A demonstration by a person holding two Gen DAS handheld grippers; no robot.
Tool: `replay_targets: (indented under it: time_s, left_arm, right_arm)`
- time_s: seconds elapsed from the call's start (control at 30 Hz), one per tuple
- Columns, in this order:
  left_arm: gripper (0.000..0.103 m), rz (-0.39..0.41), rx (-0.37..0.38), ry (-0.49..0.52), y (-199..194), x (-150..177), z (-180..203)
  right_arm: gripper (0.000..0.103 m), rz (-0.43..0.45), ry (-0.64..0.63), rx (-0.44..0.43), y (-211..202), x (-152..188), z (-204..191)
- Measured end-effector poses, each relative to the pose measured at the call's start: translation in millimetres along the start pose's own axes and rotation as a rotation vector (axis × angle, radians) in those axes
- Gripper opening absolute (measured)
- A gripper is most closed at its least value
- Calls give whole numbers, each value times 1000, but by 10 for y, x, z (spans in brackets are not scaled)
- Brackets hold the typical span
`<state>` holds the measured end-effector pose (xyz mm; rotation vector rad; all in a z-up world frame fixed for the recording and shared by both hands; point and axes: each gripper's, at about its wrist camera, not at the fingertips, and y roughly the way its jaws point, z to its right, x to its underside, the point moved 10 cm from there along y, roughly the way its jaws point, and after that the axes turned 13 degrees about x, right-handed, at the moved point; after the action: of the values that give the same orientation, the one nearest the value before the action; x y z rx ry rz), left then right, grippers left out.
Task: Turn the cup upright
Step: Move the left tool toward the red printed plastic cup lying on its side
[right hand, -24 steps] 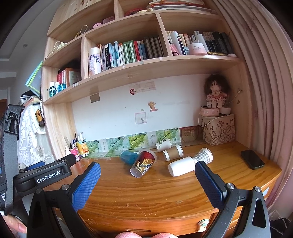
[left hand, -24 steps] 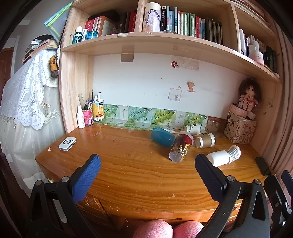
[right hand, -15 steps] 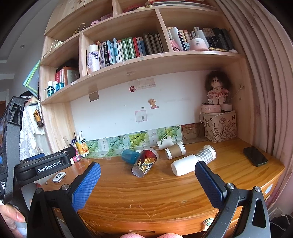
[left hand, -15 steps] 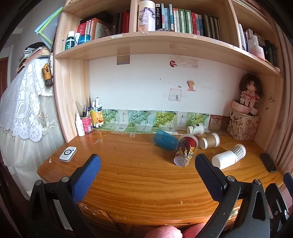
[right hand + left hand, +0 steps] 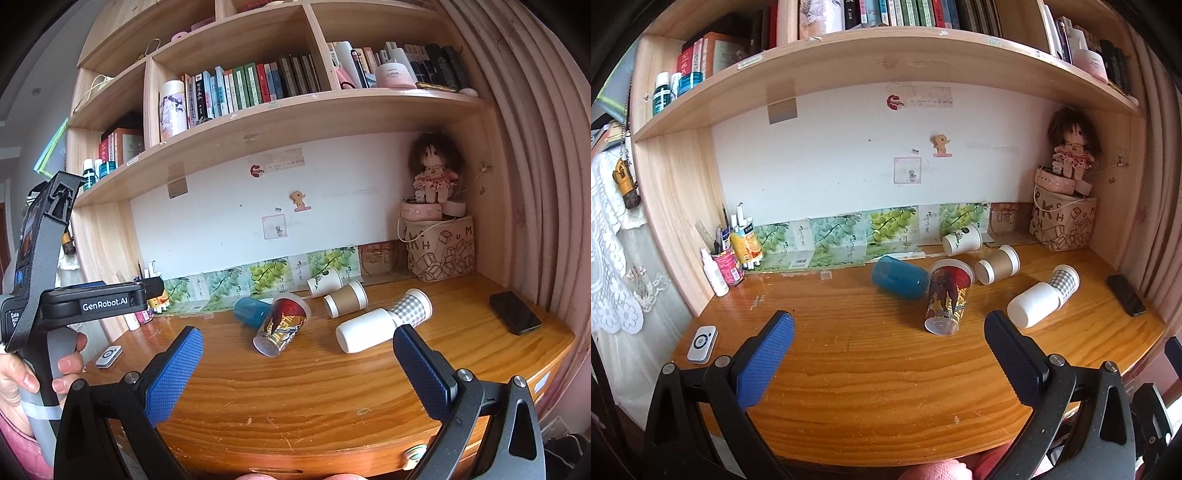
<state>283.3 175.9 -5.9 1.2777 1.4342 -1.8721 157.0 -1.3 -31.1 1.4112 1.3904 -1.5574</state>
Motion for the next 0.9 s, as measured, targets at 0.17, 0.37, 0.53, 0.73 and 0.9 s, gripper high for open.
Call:
replay_targets:
  time_s: [0.17,0.37,0.53,0.73,0.9]
  left_arm:
    - [103,-61,21,17,318,-96,16]
    - [103,-181,25,27,818,-122,-3]
    - [103,-297,33,25,1252,-34,8]
    - [103,-363,35,29,1724,1,12]
    - [103,-395,65,12,2041,9,54]
  right_arm:
    - [103,-17,-14,13,194,4,45]
    - [103,-64,-5,17,478,56,134]
    - [103,-117,5,30,692,174,208]
    - [103,-192,23,21,925,362,259]
    - [103,-272,67,-21,1092,554,234]
